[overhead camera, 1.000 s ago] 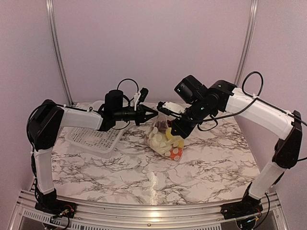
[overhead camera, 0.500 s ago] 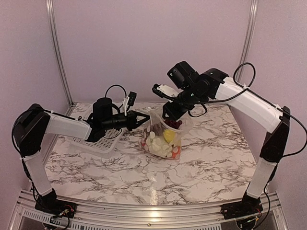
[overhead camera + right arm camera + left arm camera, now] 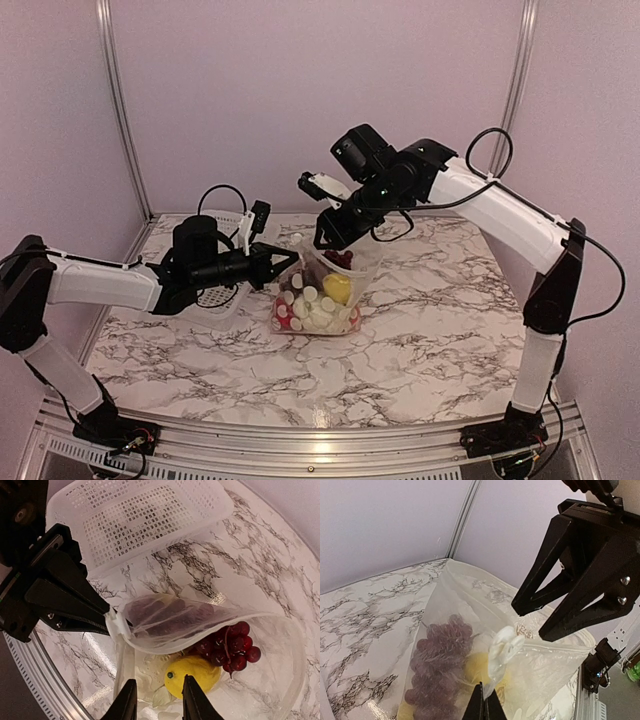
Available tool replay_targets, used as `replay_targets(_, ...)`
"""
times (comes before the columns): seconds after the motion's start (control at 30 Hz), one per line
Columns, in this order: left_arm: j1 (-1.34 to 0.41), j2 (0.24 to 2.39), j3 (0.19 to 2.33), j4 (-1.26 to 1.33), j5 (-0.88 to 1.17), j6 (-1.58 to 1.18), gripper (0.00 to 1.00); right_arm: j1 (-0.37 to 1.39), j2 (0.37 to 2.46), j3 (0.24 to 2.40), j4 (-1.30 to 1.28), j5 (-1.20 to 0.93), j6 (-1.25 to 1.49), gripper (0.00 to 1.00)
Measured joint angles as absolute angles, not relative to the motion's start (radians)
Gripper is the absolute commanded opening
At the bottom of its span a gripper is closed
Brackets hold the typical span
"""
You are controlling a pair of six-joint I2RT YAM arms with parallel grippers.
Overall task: Place the food in the zip-top bag and seal the zipper
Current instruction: Pass from the left arm to the right
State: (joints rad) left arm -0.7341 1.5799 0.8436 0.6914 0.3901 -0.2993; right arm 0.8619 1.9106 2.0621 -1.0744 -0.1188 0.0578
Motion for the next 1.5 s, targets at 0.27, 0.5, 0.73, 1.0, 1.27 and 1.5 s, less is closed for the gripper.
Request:
replay_targets(0.27, -0.734, 1.536, 0.799, 0.665, 0.341, -0.261, 0.0, 0.854, 1.886, 2.095, -1.046, -0.186, 0.07, 0.32)
replay_targets(0.5, -0.734, 1.536, 0.799, 0.66, 0.34, -0.243, 0.0, 0.893, 1.898, 2.091, -1.015, -0.236, 0.069, 0.33)
replay_targets(0.73, -0.734, 1.518, 0.79, 0.645, 0.341, -0.223, 0.0, 0.899, 1.989, 2.113, -1.027, -0.188, 0.05, 0.3)
replay_targets(1.0, -0.734, 1.512, 0.789, 0.633, 0.345, -0.215, 0.0, 0.899, 1.996, 2.12, -1.032, -0.15, 0.029, 0.3)
replay_targets(1.27, -0.734, 1.495, 0.776, 0.621, 0.359, -0.199, 0.0, 0.899, 1.971, 2.09, -1.019, -0.111, 0.01, 0.34)
replay_targets(1.5, -0.734, 1.482, 0.766, 0.613, 0.367, -0.194, 0.0, 0.899, 1.971, 2.061, -1.016, -0.105, 0.004, 0.32)
